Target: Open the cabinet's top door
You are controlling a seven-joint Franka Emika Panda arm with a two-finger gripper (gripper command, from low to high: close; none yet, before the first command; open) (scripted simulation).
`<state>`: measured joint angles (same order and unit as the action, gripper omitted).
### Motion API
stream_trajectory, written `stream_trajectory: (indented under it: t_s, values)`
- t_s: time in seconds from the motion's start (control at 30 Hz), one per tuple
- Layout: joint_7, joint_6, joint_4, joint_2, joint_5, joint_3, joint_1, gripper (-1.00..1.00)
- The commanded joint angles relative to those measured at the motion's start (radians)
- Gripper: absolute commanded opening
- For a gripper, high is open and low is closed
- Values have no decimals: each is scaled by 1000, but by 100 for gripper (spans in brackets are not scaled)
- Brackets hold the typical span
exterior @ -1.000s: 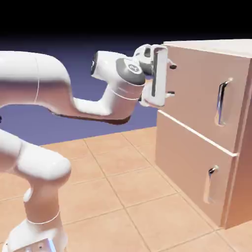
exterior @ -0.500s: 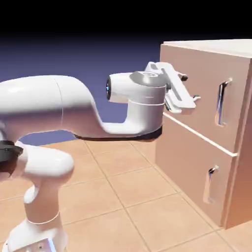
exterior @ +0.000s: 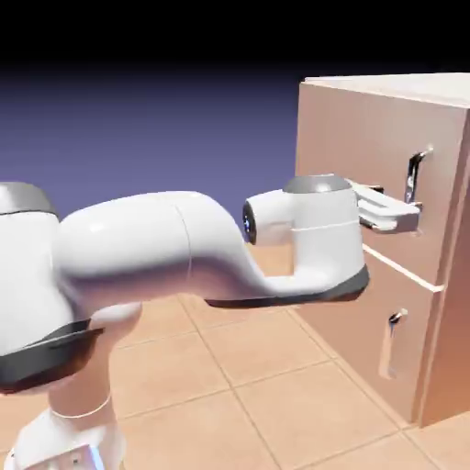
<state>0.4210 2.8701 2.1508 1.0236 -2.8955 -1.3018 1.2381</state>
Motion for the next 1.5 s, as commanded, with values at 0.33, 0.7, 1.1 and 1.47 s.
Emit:
stream_trajectory:
  t_s: [0.33, 0.7, 1.1, 1.47]
  values:
    - [-159, -125, 197, -120, 28, 177, -257, -100]
    - [-346, -183, 382, -225, 103, 505, -641, -100]
    - [-95, -348, 711, 24, 601, 920, -985, -100]
    - [112, -504, 876, 257, 1079, 1237, -1045, -100]
